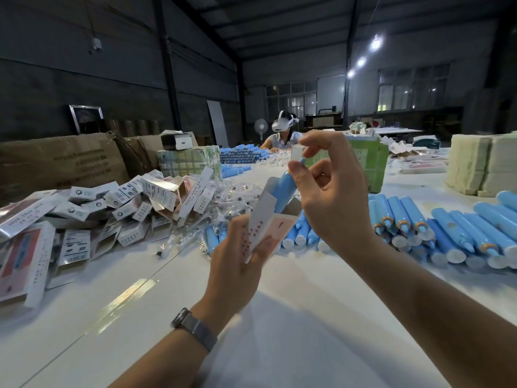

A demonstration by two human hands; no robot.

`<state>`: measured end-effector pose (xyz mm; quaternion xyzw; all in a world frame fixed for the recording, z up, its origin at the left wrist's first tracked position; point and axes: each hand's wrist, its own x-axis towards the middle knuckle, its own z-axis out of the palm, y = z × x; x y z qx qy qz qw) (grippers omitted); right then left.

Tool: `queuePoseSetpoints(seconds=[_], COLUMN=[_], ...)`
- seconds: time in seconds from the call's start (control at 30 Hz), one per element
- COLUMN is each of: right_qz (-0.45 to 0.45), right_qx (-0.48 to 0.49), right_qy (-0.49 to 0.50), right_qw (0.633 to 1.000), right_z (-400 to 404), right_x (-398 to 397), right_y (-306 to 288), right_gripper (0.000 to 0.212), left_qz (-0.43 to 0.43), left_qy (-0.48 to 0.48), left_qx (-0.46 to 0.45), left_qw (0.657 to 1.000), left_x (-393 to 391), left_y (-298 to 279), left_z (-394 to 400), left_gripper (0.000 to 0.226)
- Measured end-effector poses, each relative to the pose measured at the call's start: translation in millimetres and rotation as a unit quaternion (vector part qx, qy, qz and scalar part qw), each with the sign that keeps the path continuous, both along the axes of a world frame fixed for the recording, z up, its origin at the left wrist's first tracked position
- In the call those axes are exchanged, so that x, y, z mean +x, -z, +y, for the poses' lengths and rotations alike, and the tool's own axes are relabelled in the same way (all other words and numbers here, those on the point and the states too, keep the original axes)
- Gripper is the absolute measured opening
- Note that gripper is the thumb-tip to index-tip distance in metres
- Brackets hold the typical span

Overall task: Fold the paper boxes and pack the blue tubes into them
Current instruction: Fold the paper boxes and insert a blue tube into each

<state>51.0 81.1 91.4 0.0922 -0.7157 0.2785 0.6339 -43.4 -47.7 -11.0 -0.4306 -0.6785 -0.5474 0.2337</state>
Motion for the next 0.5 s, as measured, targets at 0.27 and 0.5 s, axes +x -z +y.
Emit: queuePoseSetpoints(seconds=[0.27, 0.5], right_qz=[-0.086, -0.135], right_qx=[-0.003, 0.058], right_qy=[-0.05, -0.049], right_qw=[0.995, 0.988], right_z=[-8, -9], right_x=[-3, -11], right_y=[11, 18], right_gripper=[0.019, 0.024], left_qz=[-0.008, -0.048], left_qy=[0.012, -0.013], left_qx=[0.013, 0.058], left_qw=[1.0, 0.997], left_x=[-1, -5], left_y=[-1, 0], left_z=[-1, 1], left_gripper=[0.026, 0.026])
